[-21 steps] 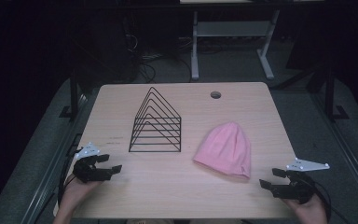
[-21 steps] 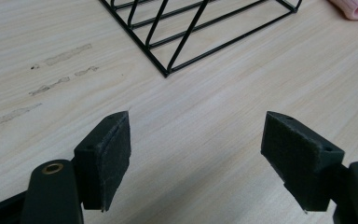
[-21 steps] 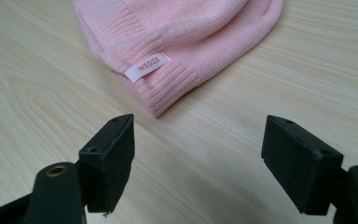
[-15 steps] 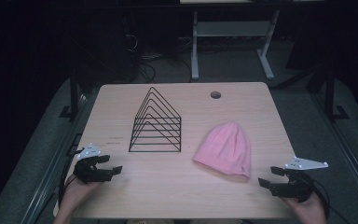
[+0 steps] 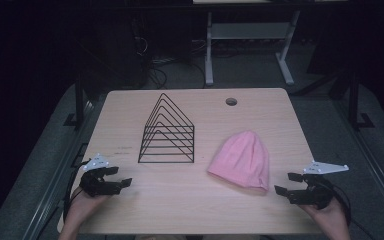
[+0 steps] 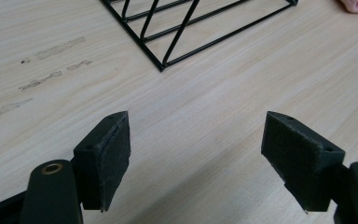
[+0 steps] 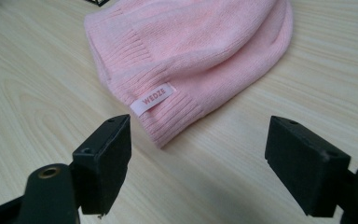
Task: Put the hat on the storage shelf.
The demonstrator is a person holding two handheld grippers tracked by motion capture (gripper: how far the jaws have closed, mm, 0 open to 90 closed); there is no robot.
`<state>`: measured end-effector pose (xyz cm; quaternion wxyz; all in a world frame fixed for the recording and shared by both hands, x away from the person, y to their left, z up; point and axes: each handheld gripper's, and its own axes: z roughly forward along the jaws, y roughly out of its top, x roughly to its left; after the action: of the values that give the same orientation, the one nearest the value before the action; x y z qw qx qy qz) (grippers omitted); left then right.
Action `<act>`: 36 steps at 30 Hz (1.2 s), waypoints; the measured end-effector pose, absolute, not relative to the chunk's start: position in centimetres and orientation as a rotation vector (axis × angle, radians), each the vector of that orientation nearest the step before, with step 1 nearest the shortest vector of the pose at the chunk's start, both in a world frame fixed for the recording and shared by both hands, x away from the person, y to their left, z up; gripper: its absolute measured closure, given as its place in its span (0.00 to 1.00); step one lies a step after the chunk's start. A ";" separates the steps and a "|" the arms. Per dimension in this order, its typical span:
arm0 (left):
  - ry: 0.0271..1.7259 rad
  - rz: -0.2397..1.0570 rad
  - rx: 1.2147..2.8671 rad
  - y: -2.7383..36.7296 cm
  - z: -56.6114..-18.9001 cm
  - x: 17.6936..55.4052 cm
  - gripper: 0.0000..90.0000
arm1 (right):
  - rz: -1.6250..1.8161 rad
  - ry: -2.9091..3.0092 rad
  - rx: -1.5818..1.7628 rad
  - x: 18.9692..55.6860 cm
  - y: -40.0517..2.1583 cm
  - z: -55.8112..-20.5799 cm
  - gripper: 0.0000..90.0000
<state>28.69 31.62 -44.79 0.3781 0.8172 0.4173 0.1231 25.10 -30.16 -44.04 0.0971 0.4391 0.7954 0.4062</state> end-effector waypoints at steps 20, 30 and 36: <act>1.116 0.338 2.046 32.6 -44.6 28.7 0.26 | 1.246 2.431 1.287 30.0 -29.8 -43.0 0.24; 1.114 0.342 2.057 32.4 -44.7 28.6 0.26 | 1.197 2.495 1.251 33.6 -28.9 -42.2 0.25; 1.128 0.346 2.041 32.7 -44.5 28.5 0.26 | 1.198 2.504 1.254 35.7 -28.6 -41.6 0.27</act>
<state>28.51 32.67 -44.55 0.3820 0.8001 0.4421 0.1358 35.71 -28.59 -41.58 0.0477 0.4112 0.8212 0.3927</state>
